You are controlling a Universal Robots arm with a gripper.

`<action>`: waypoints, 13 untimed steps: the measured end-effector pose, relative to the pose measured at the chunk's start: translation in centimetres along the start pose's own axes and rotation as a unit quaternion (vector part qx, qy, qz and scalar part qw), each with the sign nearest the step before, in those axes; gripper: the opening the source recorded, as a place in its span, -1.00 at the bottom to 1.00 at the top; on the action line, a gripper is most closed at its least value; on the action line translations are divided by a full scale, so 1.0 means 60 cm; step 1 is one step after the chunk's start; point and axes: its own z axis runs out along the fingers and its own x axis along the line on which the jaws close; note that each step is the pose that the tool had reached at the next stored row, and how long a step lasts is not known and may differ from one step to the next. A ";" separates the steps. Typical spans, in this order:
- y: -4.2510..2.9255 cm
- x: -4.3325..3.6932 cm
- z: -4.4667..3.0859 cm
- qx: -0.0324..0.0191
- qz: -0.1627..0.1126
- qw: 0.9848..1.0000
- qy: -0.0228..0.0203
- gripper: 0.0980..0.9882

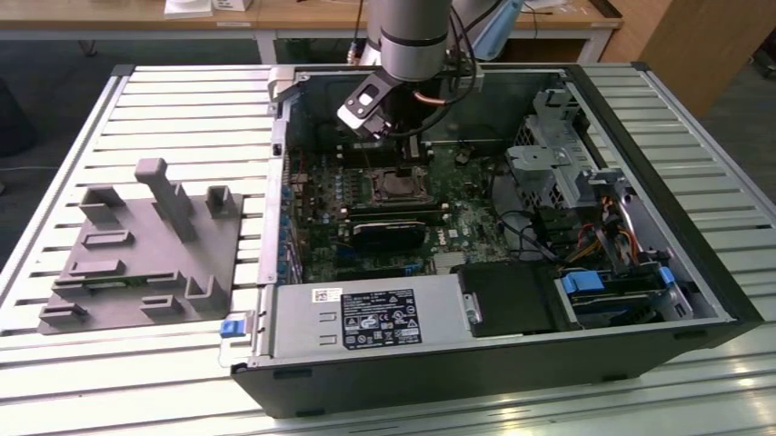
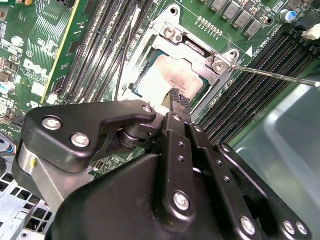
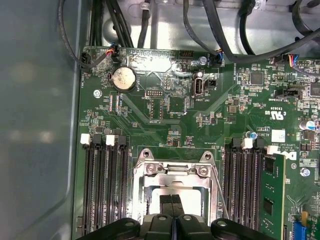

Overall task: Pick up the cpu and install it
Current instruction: 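Install the first cpu locking lever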

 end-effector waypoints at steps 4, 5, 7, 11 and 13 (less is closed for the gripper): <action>0.000 0.000 -0.001 0.000 0.000 1.000 0.000 -0.98; 0.000 0.000 -0.001 0.000 0.000 1.000 0.000 -0.98; 0.000 0.000 -0.002 0.000 0.000 1.000 0.000 -0.98; 0.000 0.000 -0.006 0.000 0.000 1.000 0.000 -0.98; 0.000 0.000 -0.007 0.000 0.000 1.000 0.000 -0.98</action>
